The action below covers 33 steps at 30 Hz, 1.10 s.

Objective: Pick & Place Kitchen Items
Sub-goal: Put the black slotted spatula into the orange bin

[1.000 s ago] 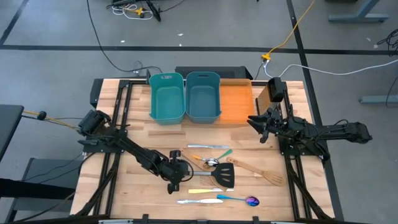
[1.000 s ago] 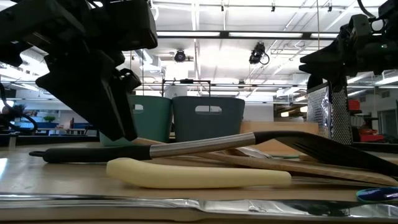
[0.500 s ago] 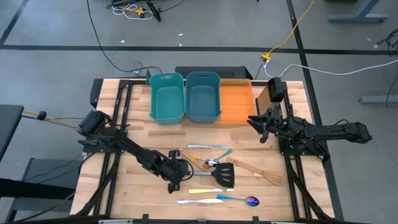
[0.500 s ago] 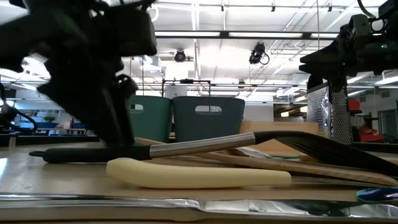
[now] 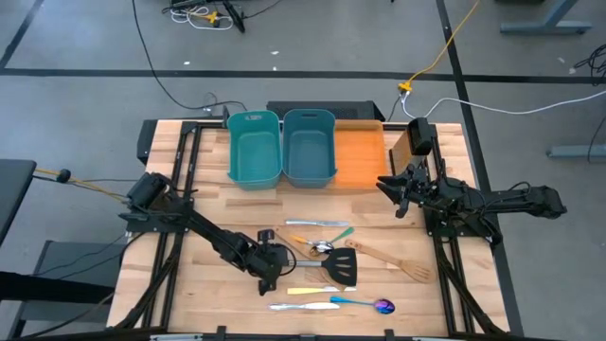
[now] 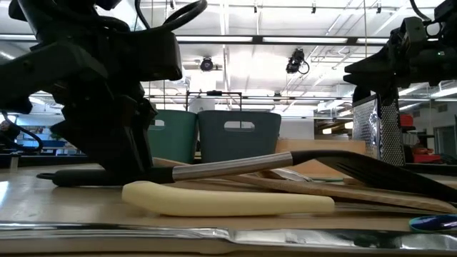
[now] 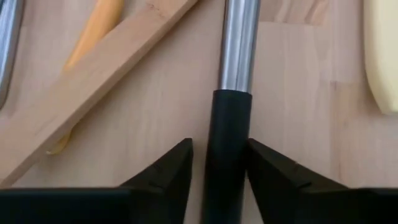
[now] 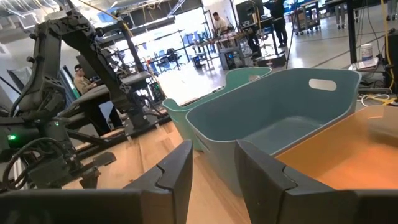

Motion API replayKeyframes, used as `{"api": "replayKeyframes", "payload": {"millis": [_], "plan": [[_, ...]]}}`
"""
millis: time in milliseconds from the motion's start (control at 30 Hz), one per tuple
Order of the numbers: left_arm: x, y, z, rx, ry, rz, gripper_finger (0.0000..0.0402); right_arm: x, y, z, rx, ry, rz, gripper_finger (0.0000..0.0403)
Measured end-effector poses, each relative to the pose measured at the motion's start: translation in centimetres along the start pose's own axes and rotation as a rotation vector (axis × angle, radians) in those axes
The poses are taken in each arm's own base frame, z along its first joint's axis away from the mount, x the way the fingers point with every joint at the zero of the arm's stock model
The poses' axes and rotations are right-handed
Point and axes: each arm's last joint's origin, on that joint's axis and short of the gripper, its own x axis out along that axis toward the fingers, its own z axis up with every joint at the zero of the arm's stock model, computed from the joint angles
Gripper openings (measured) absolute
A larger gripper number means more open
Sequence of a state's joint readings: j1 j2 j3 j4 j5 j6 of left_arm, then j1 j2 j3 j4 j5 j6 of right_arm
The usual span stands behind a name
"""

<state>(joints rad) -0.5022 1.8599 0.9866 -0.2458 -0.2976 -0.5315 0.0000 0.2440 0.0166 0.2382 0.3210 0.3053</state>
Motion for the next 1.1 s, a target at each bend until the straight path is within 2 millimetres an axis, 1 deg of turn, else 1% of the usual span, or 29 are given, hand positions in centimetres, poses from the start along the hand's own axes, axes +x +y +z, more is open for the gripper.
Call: {"api": "replayKeyframes", "payload": {"millis": [100,367,533,600,833,967,1100], "plan": [[0.0,0.0,-0.1,0.013,-0.003,0.014,0.0086,0.0,0.0,0.0,0.000,-0.001,-0.001,0.0131],[0.1,0.0,-0.1,0.023,-0.006,0.021,0.0087,0.0,0.0,0.0,0.000,-0.001,-0.001,0.0131],[-0.8,-0.1,0.0,0.027,-0.021,0.018,0.0086,0.0,0.0,0.0,0.001,-0.002,0.000,0.0131],[-1.7,0.0,0.1,0.027,-0.039,0.026,0.0086,0.0,0.0,0.0,0.001,-0.004,0.000,0.0131],[-5.2,0.3,1.5,0.022,-0.169,0.049,0.0086,0.0,0.0,0.1,0.003,-0.007,0.002,0.0131],[-7.7,0.9,2.4,0.009,-0.268,0.071,0.0086,0.0,0.1,0.1,0.008,-0.005,0.016,0.0131],[-10.8,1.9,3.3,-0.003,-0.389,0.124,0.0086,0.0,0.3,0.1,0.011,0.012,0.082,0.0131]]}}
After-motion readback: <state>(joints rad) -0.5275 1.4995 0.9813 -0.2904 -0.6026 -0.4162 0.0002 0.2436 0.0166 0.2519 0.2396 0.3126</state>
